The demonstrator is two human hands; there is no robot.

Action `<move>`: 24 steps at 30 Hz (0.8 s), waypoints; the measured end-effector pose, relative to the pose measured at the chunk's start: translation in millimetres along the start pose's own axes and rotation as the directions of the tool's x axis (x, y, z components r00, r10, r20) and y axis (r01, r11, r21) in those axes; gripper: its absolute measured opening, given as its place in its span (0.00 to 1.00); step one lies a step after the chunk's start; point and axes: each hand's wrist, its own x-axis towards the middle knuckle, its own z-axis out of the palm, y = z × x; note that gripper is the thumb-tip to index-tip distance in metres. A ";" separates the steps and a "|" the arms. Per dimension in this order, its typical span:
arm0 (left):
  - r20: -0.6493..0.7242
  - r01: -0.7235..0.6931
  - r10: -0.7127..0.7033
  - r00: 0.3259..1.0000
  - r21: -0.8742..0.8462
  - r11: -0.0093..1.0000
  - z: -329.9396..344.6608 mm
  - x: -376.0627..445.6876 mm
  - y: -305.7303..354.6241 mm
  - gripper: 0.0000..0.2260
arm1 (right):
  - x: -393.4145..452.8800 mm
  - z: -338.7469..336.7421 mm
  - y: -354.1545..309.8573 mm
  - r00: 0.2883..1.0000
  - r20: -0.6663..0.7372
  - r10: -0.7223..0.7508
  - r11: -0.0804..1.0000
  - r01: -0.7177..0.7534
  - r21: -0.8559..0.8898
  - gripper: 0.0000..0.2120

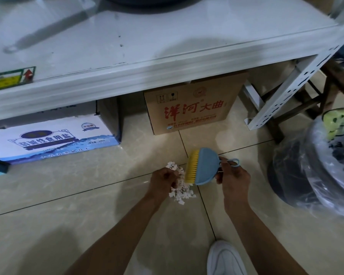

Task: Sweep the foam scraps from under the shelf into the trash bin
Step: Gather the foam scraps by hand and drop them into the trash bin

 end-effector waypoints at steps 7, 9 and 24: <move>-0.175 -0.098 0.197 0.965 0.456 0.885 -22.2 0.6 -20.4 0.05 | 17.4 -24.2 24.5 0.929 -0.172 0.326 0.902 -0.252 0.351 0.05; -0.156 -0.136 0.266 0.951 0.564 0.815 -23.9 -2.3 -23.4 0.05 | 15.6 -24.5 37.9 0.881 -0.148 0.450 0.817 -0.338 0.468 0.06; 0.259 -0.338 0.247 0.934 0.865 0.372 -25.2 11.0 -34.6 0.51 | 24.9 -27.7 71.2 0.970 -0.032 0.240 0.577 -0.169 -0.799 0.21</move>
